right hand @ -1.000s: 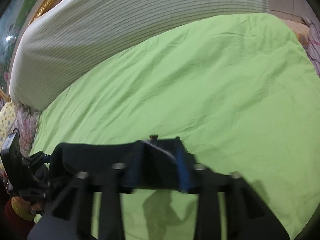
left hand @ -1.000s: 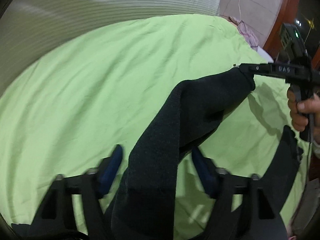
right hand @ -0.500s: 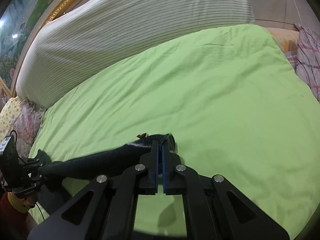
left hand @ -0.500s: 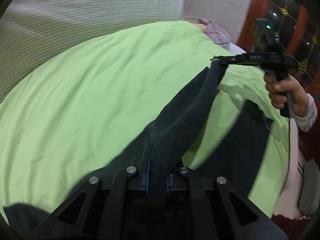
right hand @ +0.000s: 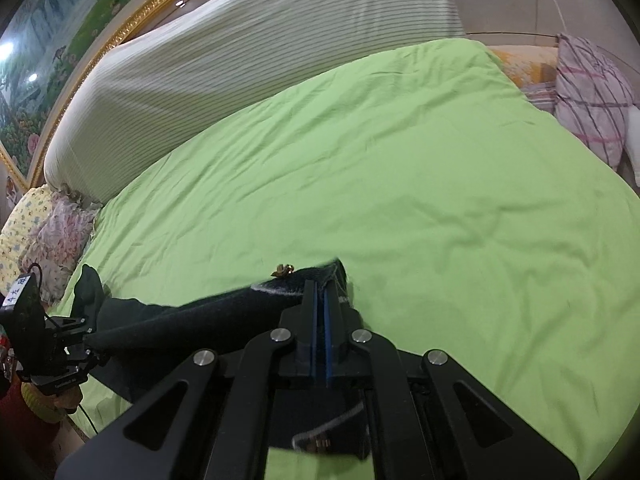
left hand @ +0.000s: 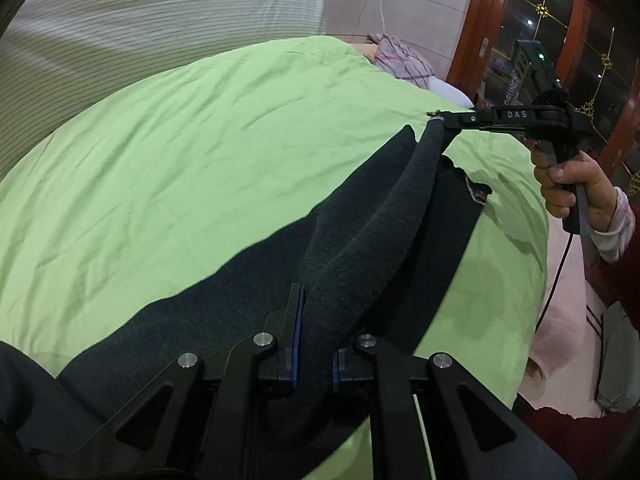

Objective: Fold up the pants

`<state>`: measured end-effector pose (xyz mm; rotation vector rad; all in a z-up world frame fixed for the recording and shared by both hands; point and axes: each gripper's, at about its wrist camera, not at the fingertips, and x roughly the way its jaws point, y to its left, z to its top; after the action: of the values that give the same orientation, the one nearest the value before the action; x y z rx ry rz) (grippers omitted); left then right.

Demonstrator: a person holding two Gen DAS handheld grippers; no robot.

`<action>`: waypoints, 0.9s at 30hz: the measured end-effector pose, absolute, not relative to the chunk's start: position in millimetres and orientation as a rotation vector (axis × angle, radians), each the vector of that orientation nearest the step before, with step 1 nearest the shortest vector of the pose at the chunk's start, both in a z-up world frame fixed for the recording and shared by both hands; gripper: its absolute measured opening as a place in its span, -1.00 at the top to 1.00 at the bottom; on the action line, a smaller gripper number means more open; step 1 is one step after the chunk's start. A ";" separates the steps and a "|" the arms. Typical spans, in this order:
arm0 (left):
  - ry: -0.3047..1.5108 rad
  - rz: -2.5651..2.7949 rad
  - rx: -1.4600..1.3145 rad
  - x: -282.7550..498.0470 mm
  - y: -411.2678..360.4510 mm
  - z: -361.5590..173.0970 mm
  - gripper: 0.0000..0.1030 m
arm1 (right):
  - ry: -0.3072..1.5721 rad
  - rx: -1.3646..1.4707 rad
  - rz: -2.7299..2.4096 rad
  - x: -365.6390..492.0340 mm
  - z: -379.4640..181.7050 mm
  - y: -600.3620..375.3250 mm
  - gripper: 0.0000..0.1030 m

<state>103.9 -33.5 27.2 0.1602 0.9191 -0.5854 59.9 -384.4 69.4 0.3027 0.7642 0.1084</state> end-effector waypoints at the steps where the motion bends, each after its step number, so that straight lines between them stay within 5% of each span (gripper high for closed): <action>1: 0.916 -0.586 0.167 101.1 -33.7 28.2 0.82 | 0.754 0.302 0.103 52.8 70.4 -383.8 0.94; 11: 0.954 -0.598 0.216 84.9 -45.3 2.5 0.69 | 0.845 0.341 0.032 33.7 28.8 -385.8 0.94; 14: 0.966 -0.572 0.195 82.8 -44.7 -0.6 0.43 | 0.863 0.379 0.016 30.3 23.3 -388.0 0.89; 16: 0.962 -0.562 0.167 78.4 -41.2 1.6 0.05 | 0.857 0.388 0.005 24.9 26.3 -389.6 0.88; 21: 0.952 -0.498 0.092 67.4 -25.3 4.3 -0.22 | 0.796 0.386 -0.046 4.0 41.9 -389.9 0.86; 27: 0.973 -0.424 -0.065 55.3 4.7 5.1 -0.31 | 0.710 0.419 -0.036 -16.4 55.0 -372.1 0.33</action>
<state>55.3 4.7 5.1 -0.0648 0.9735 -0.4235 -16.4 -372.1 55.0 0.4190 0.7103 -0.0365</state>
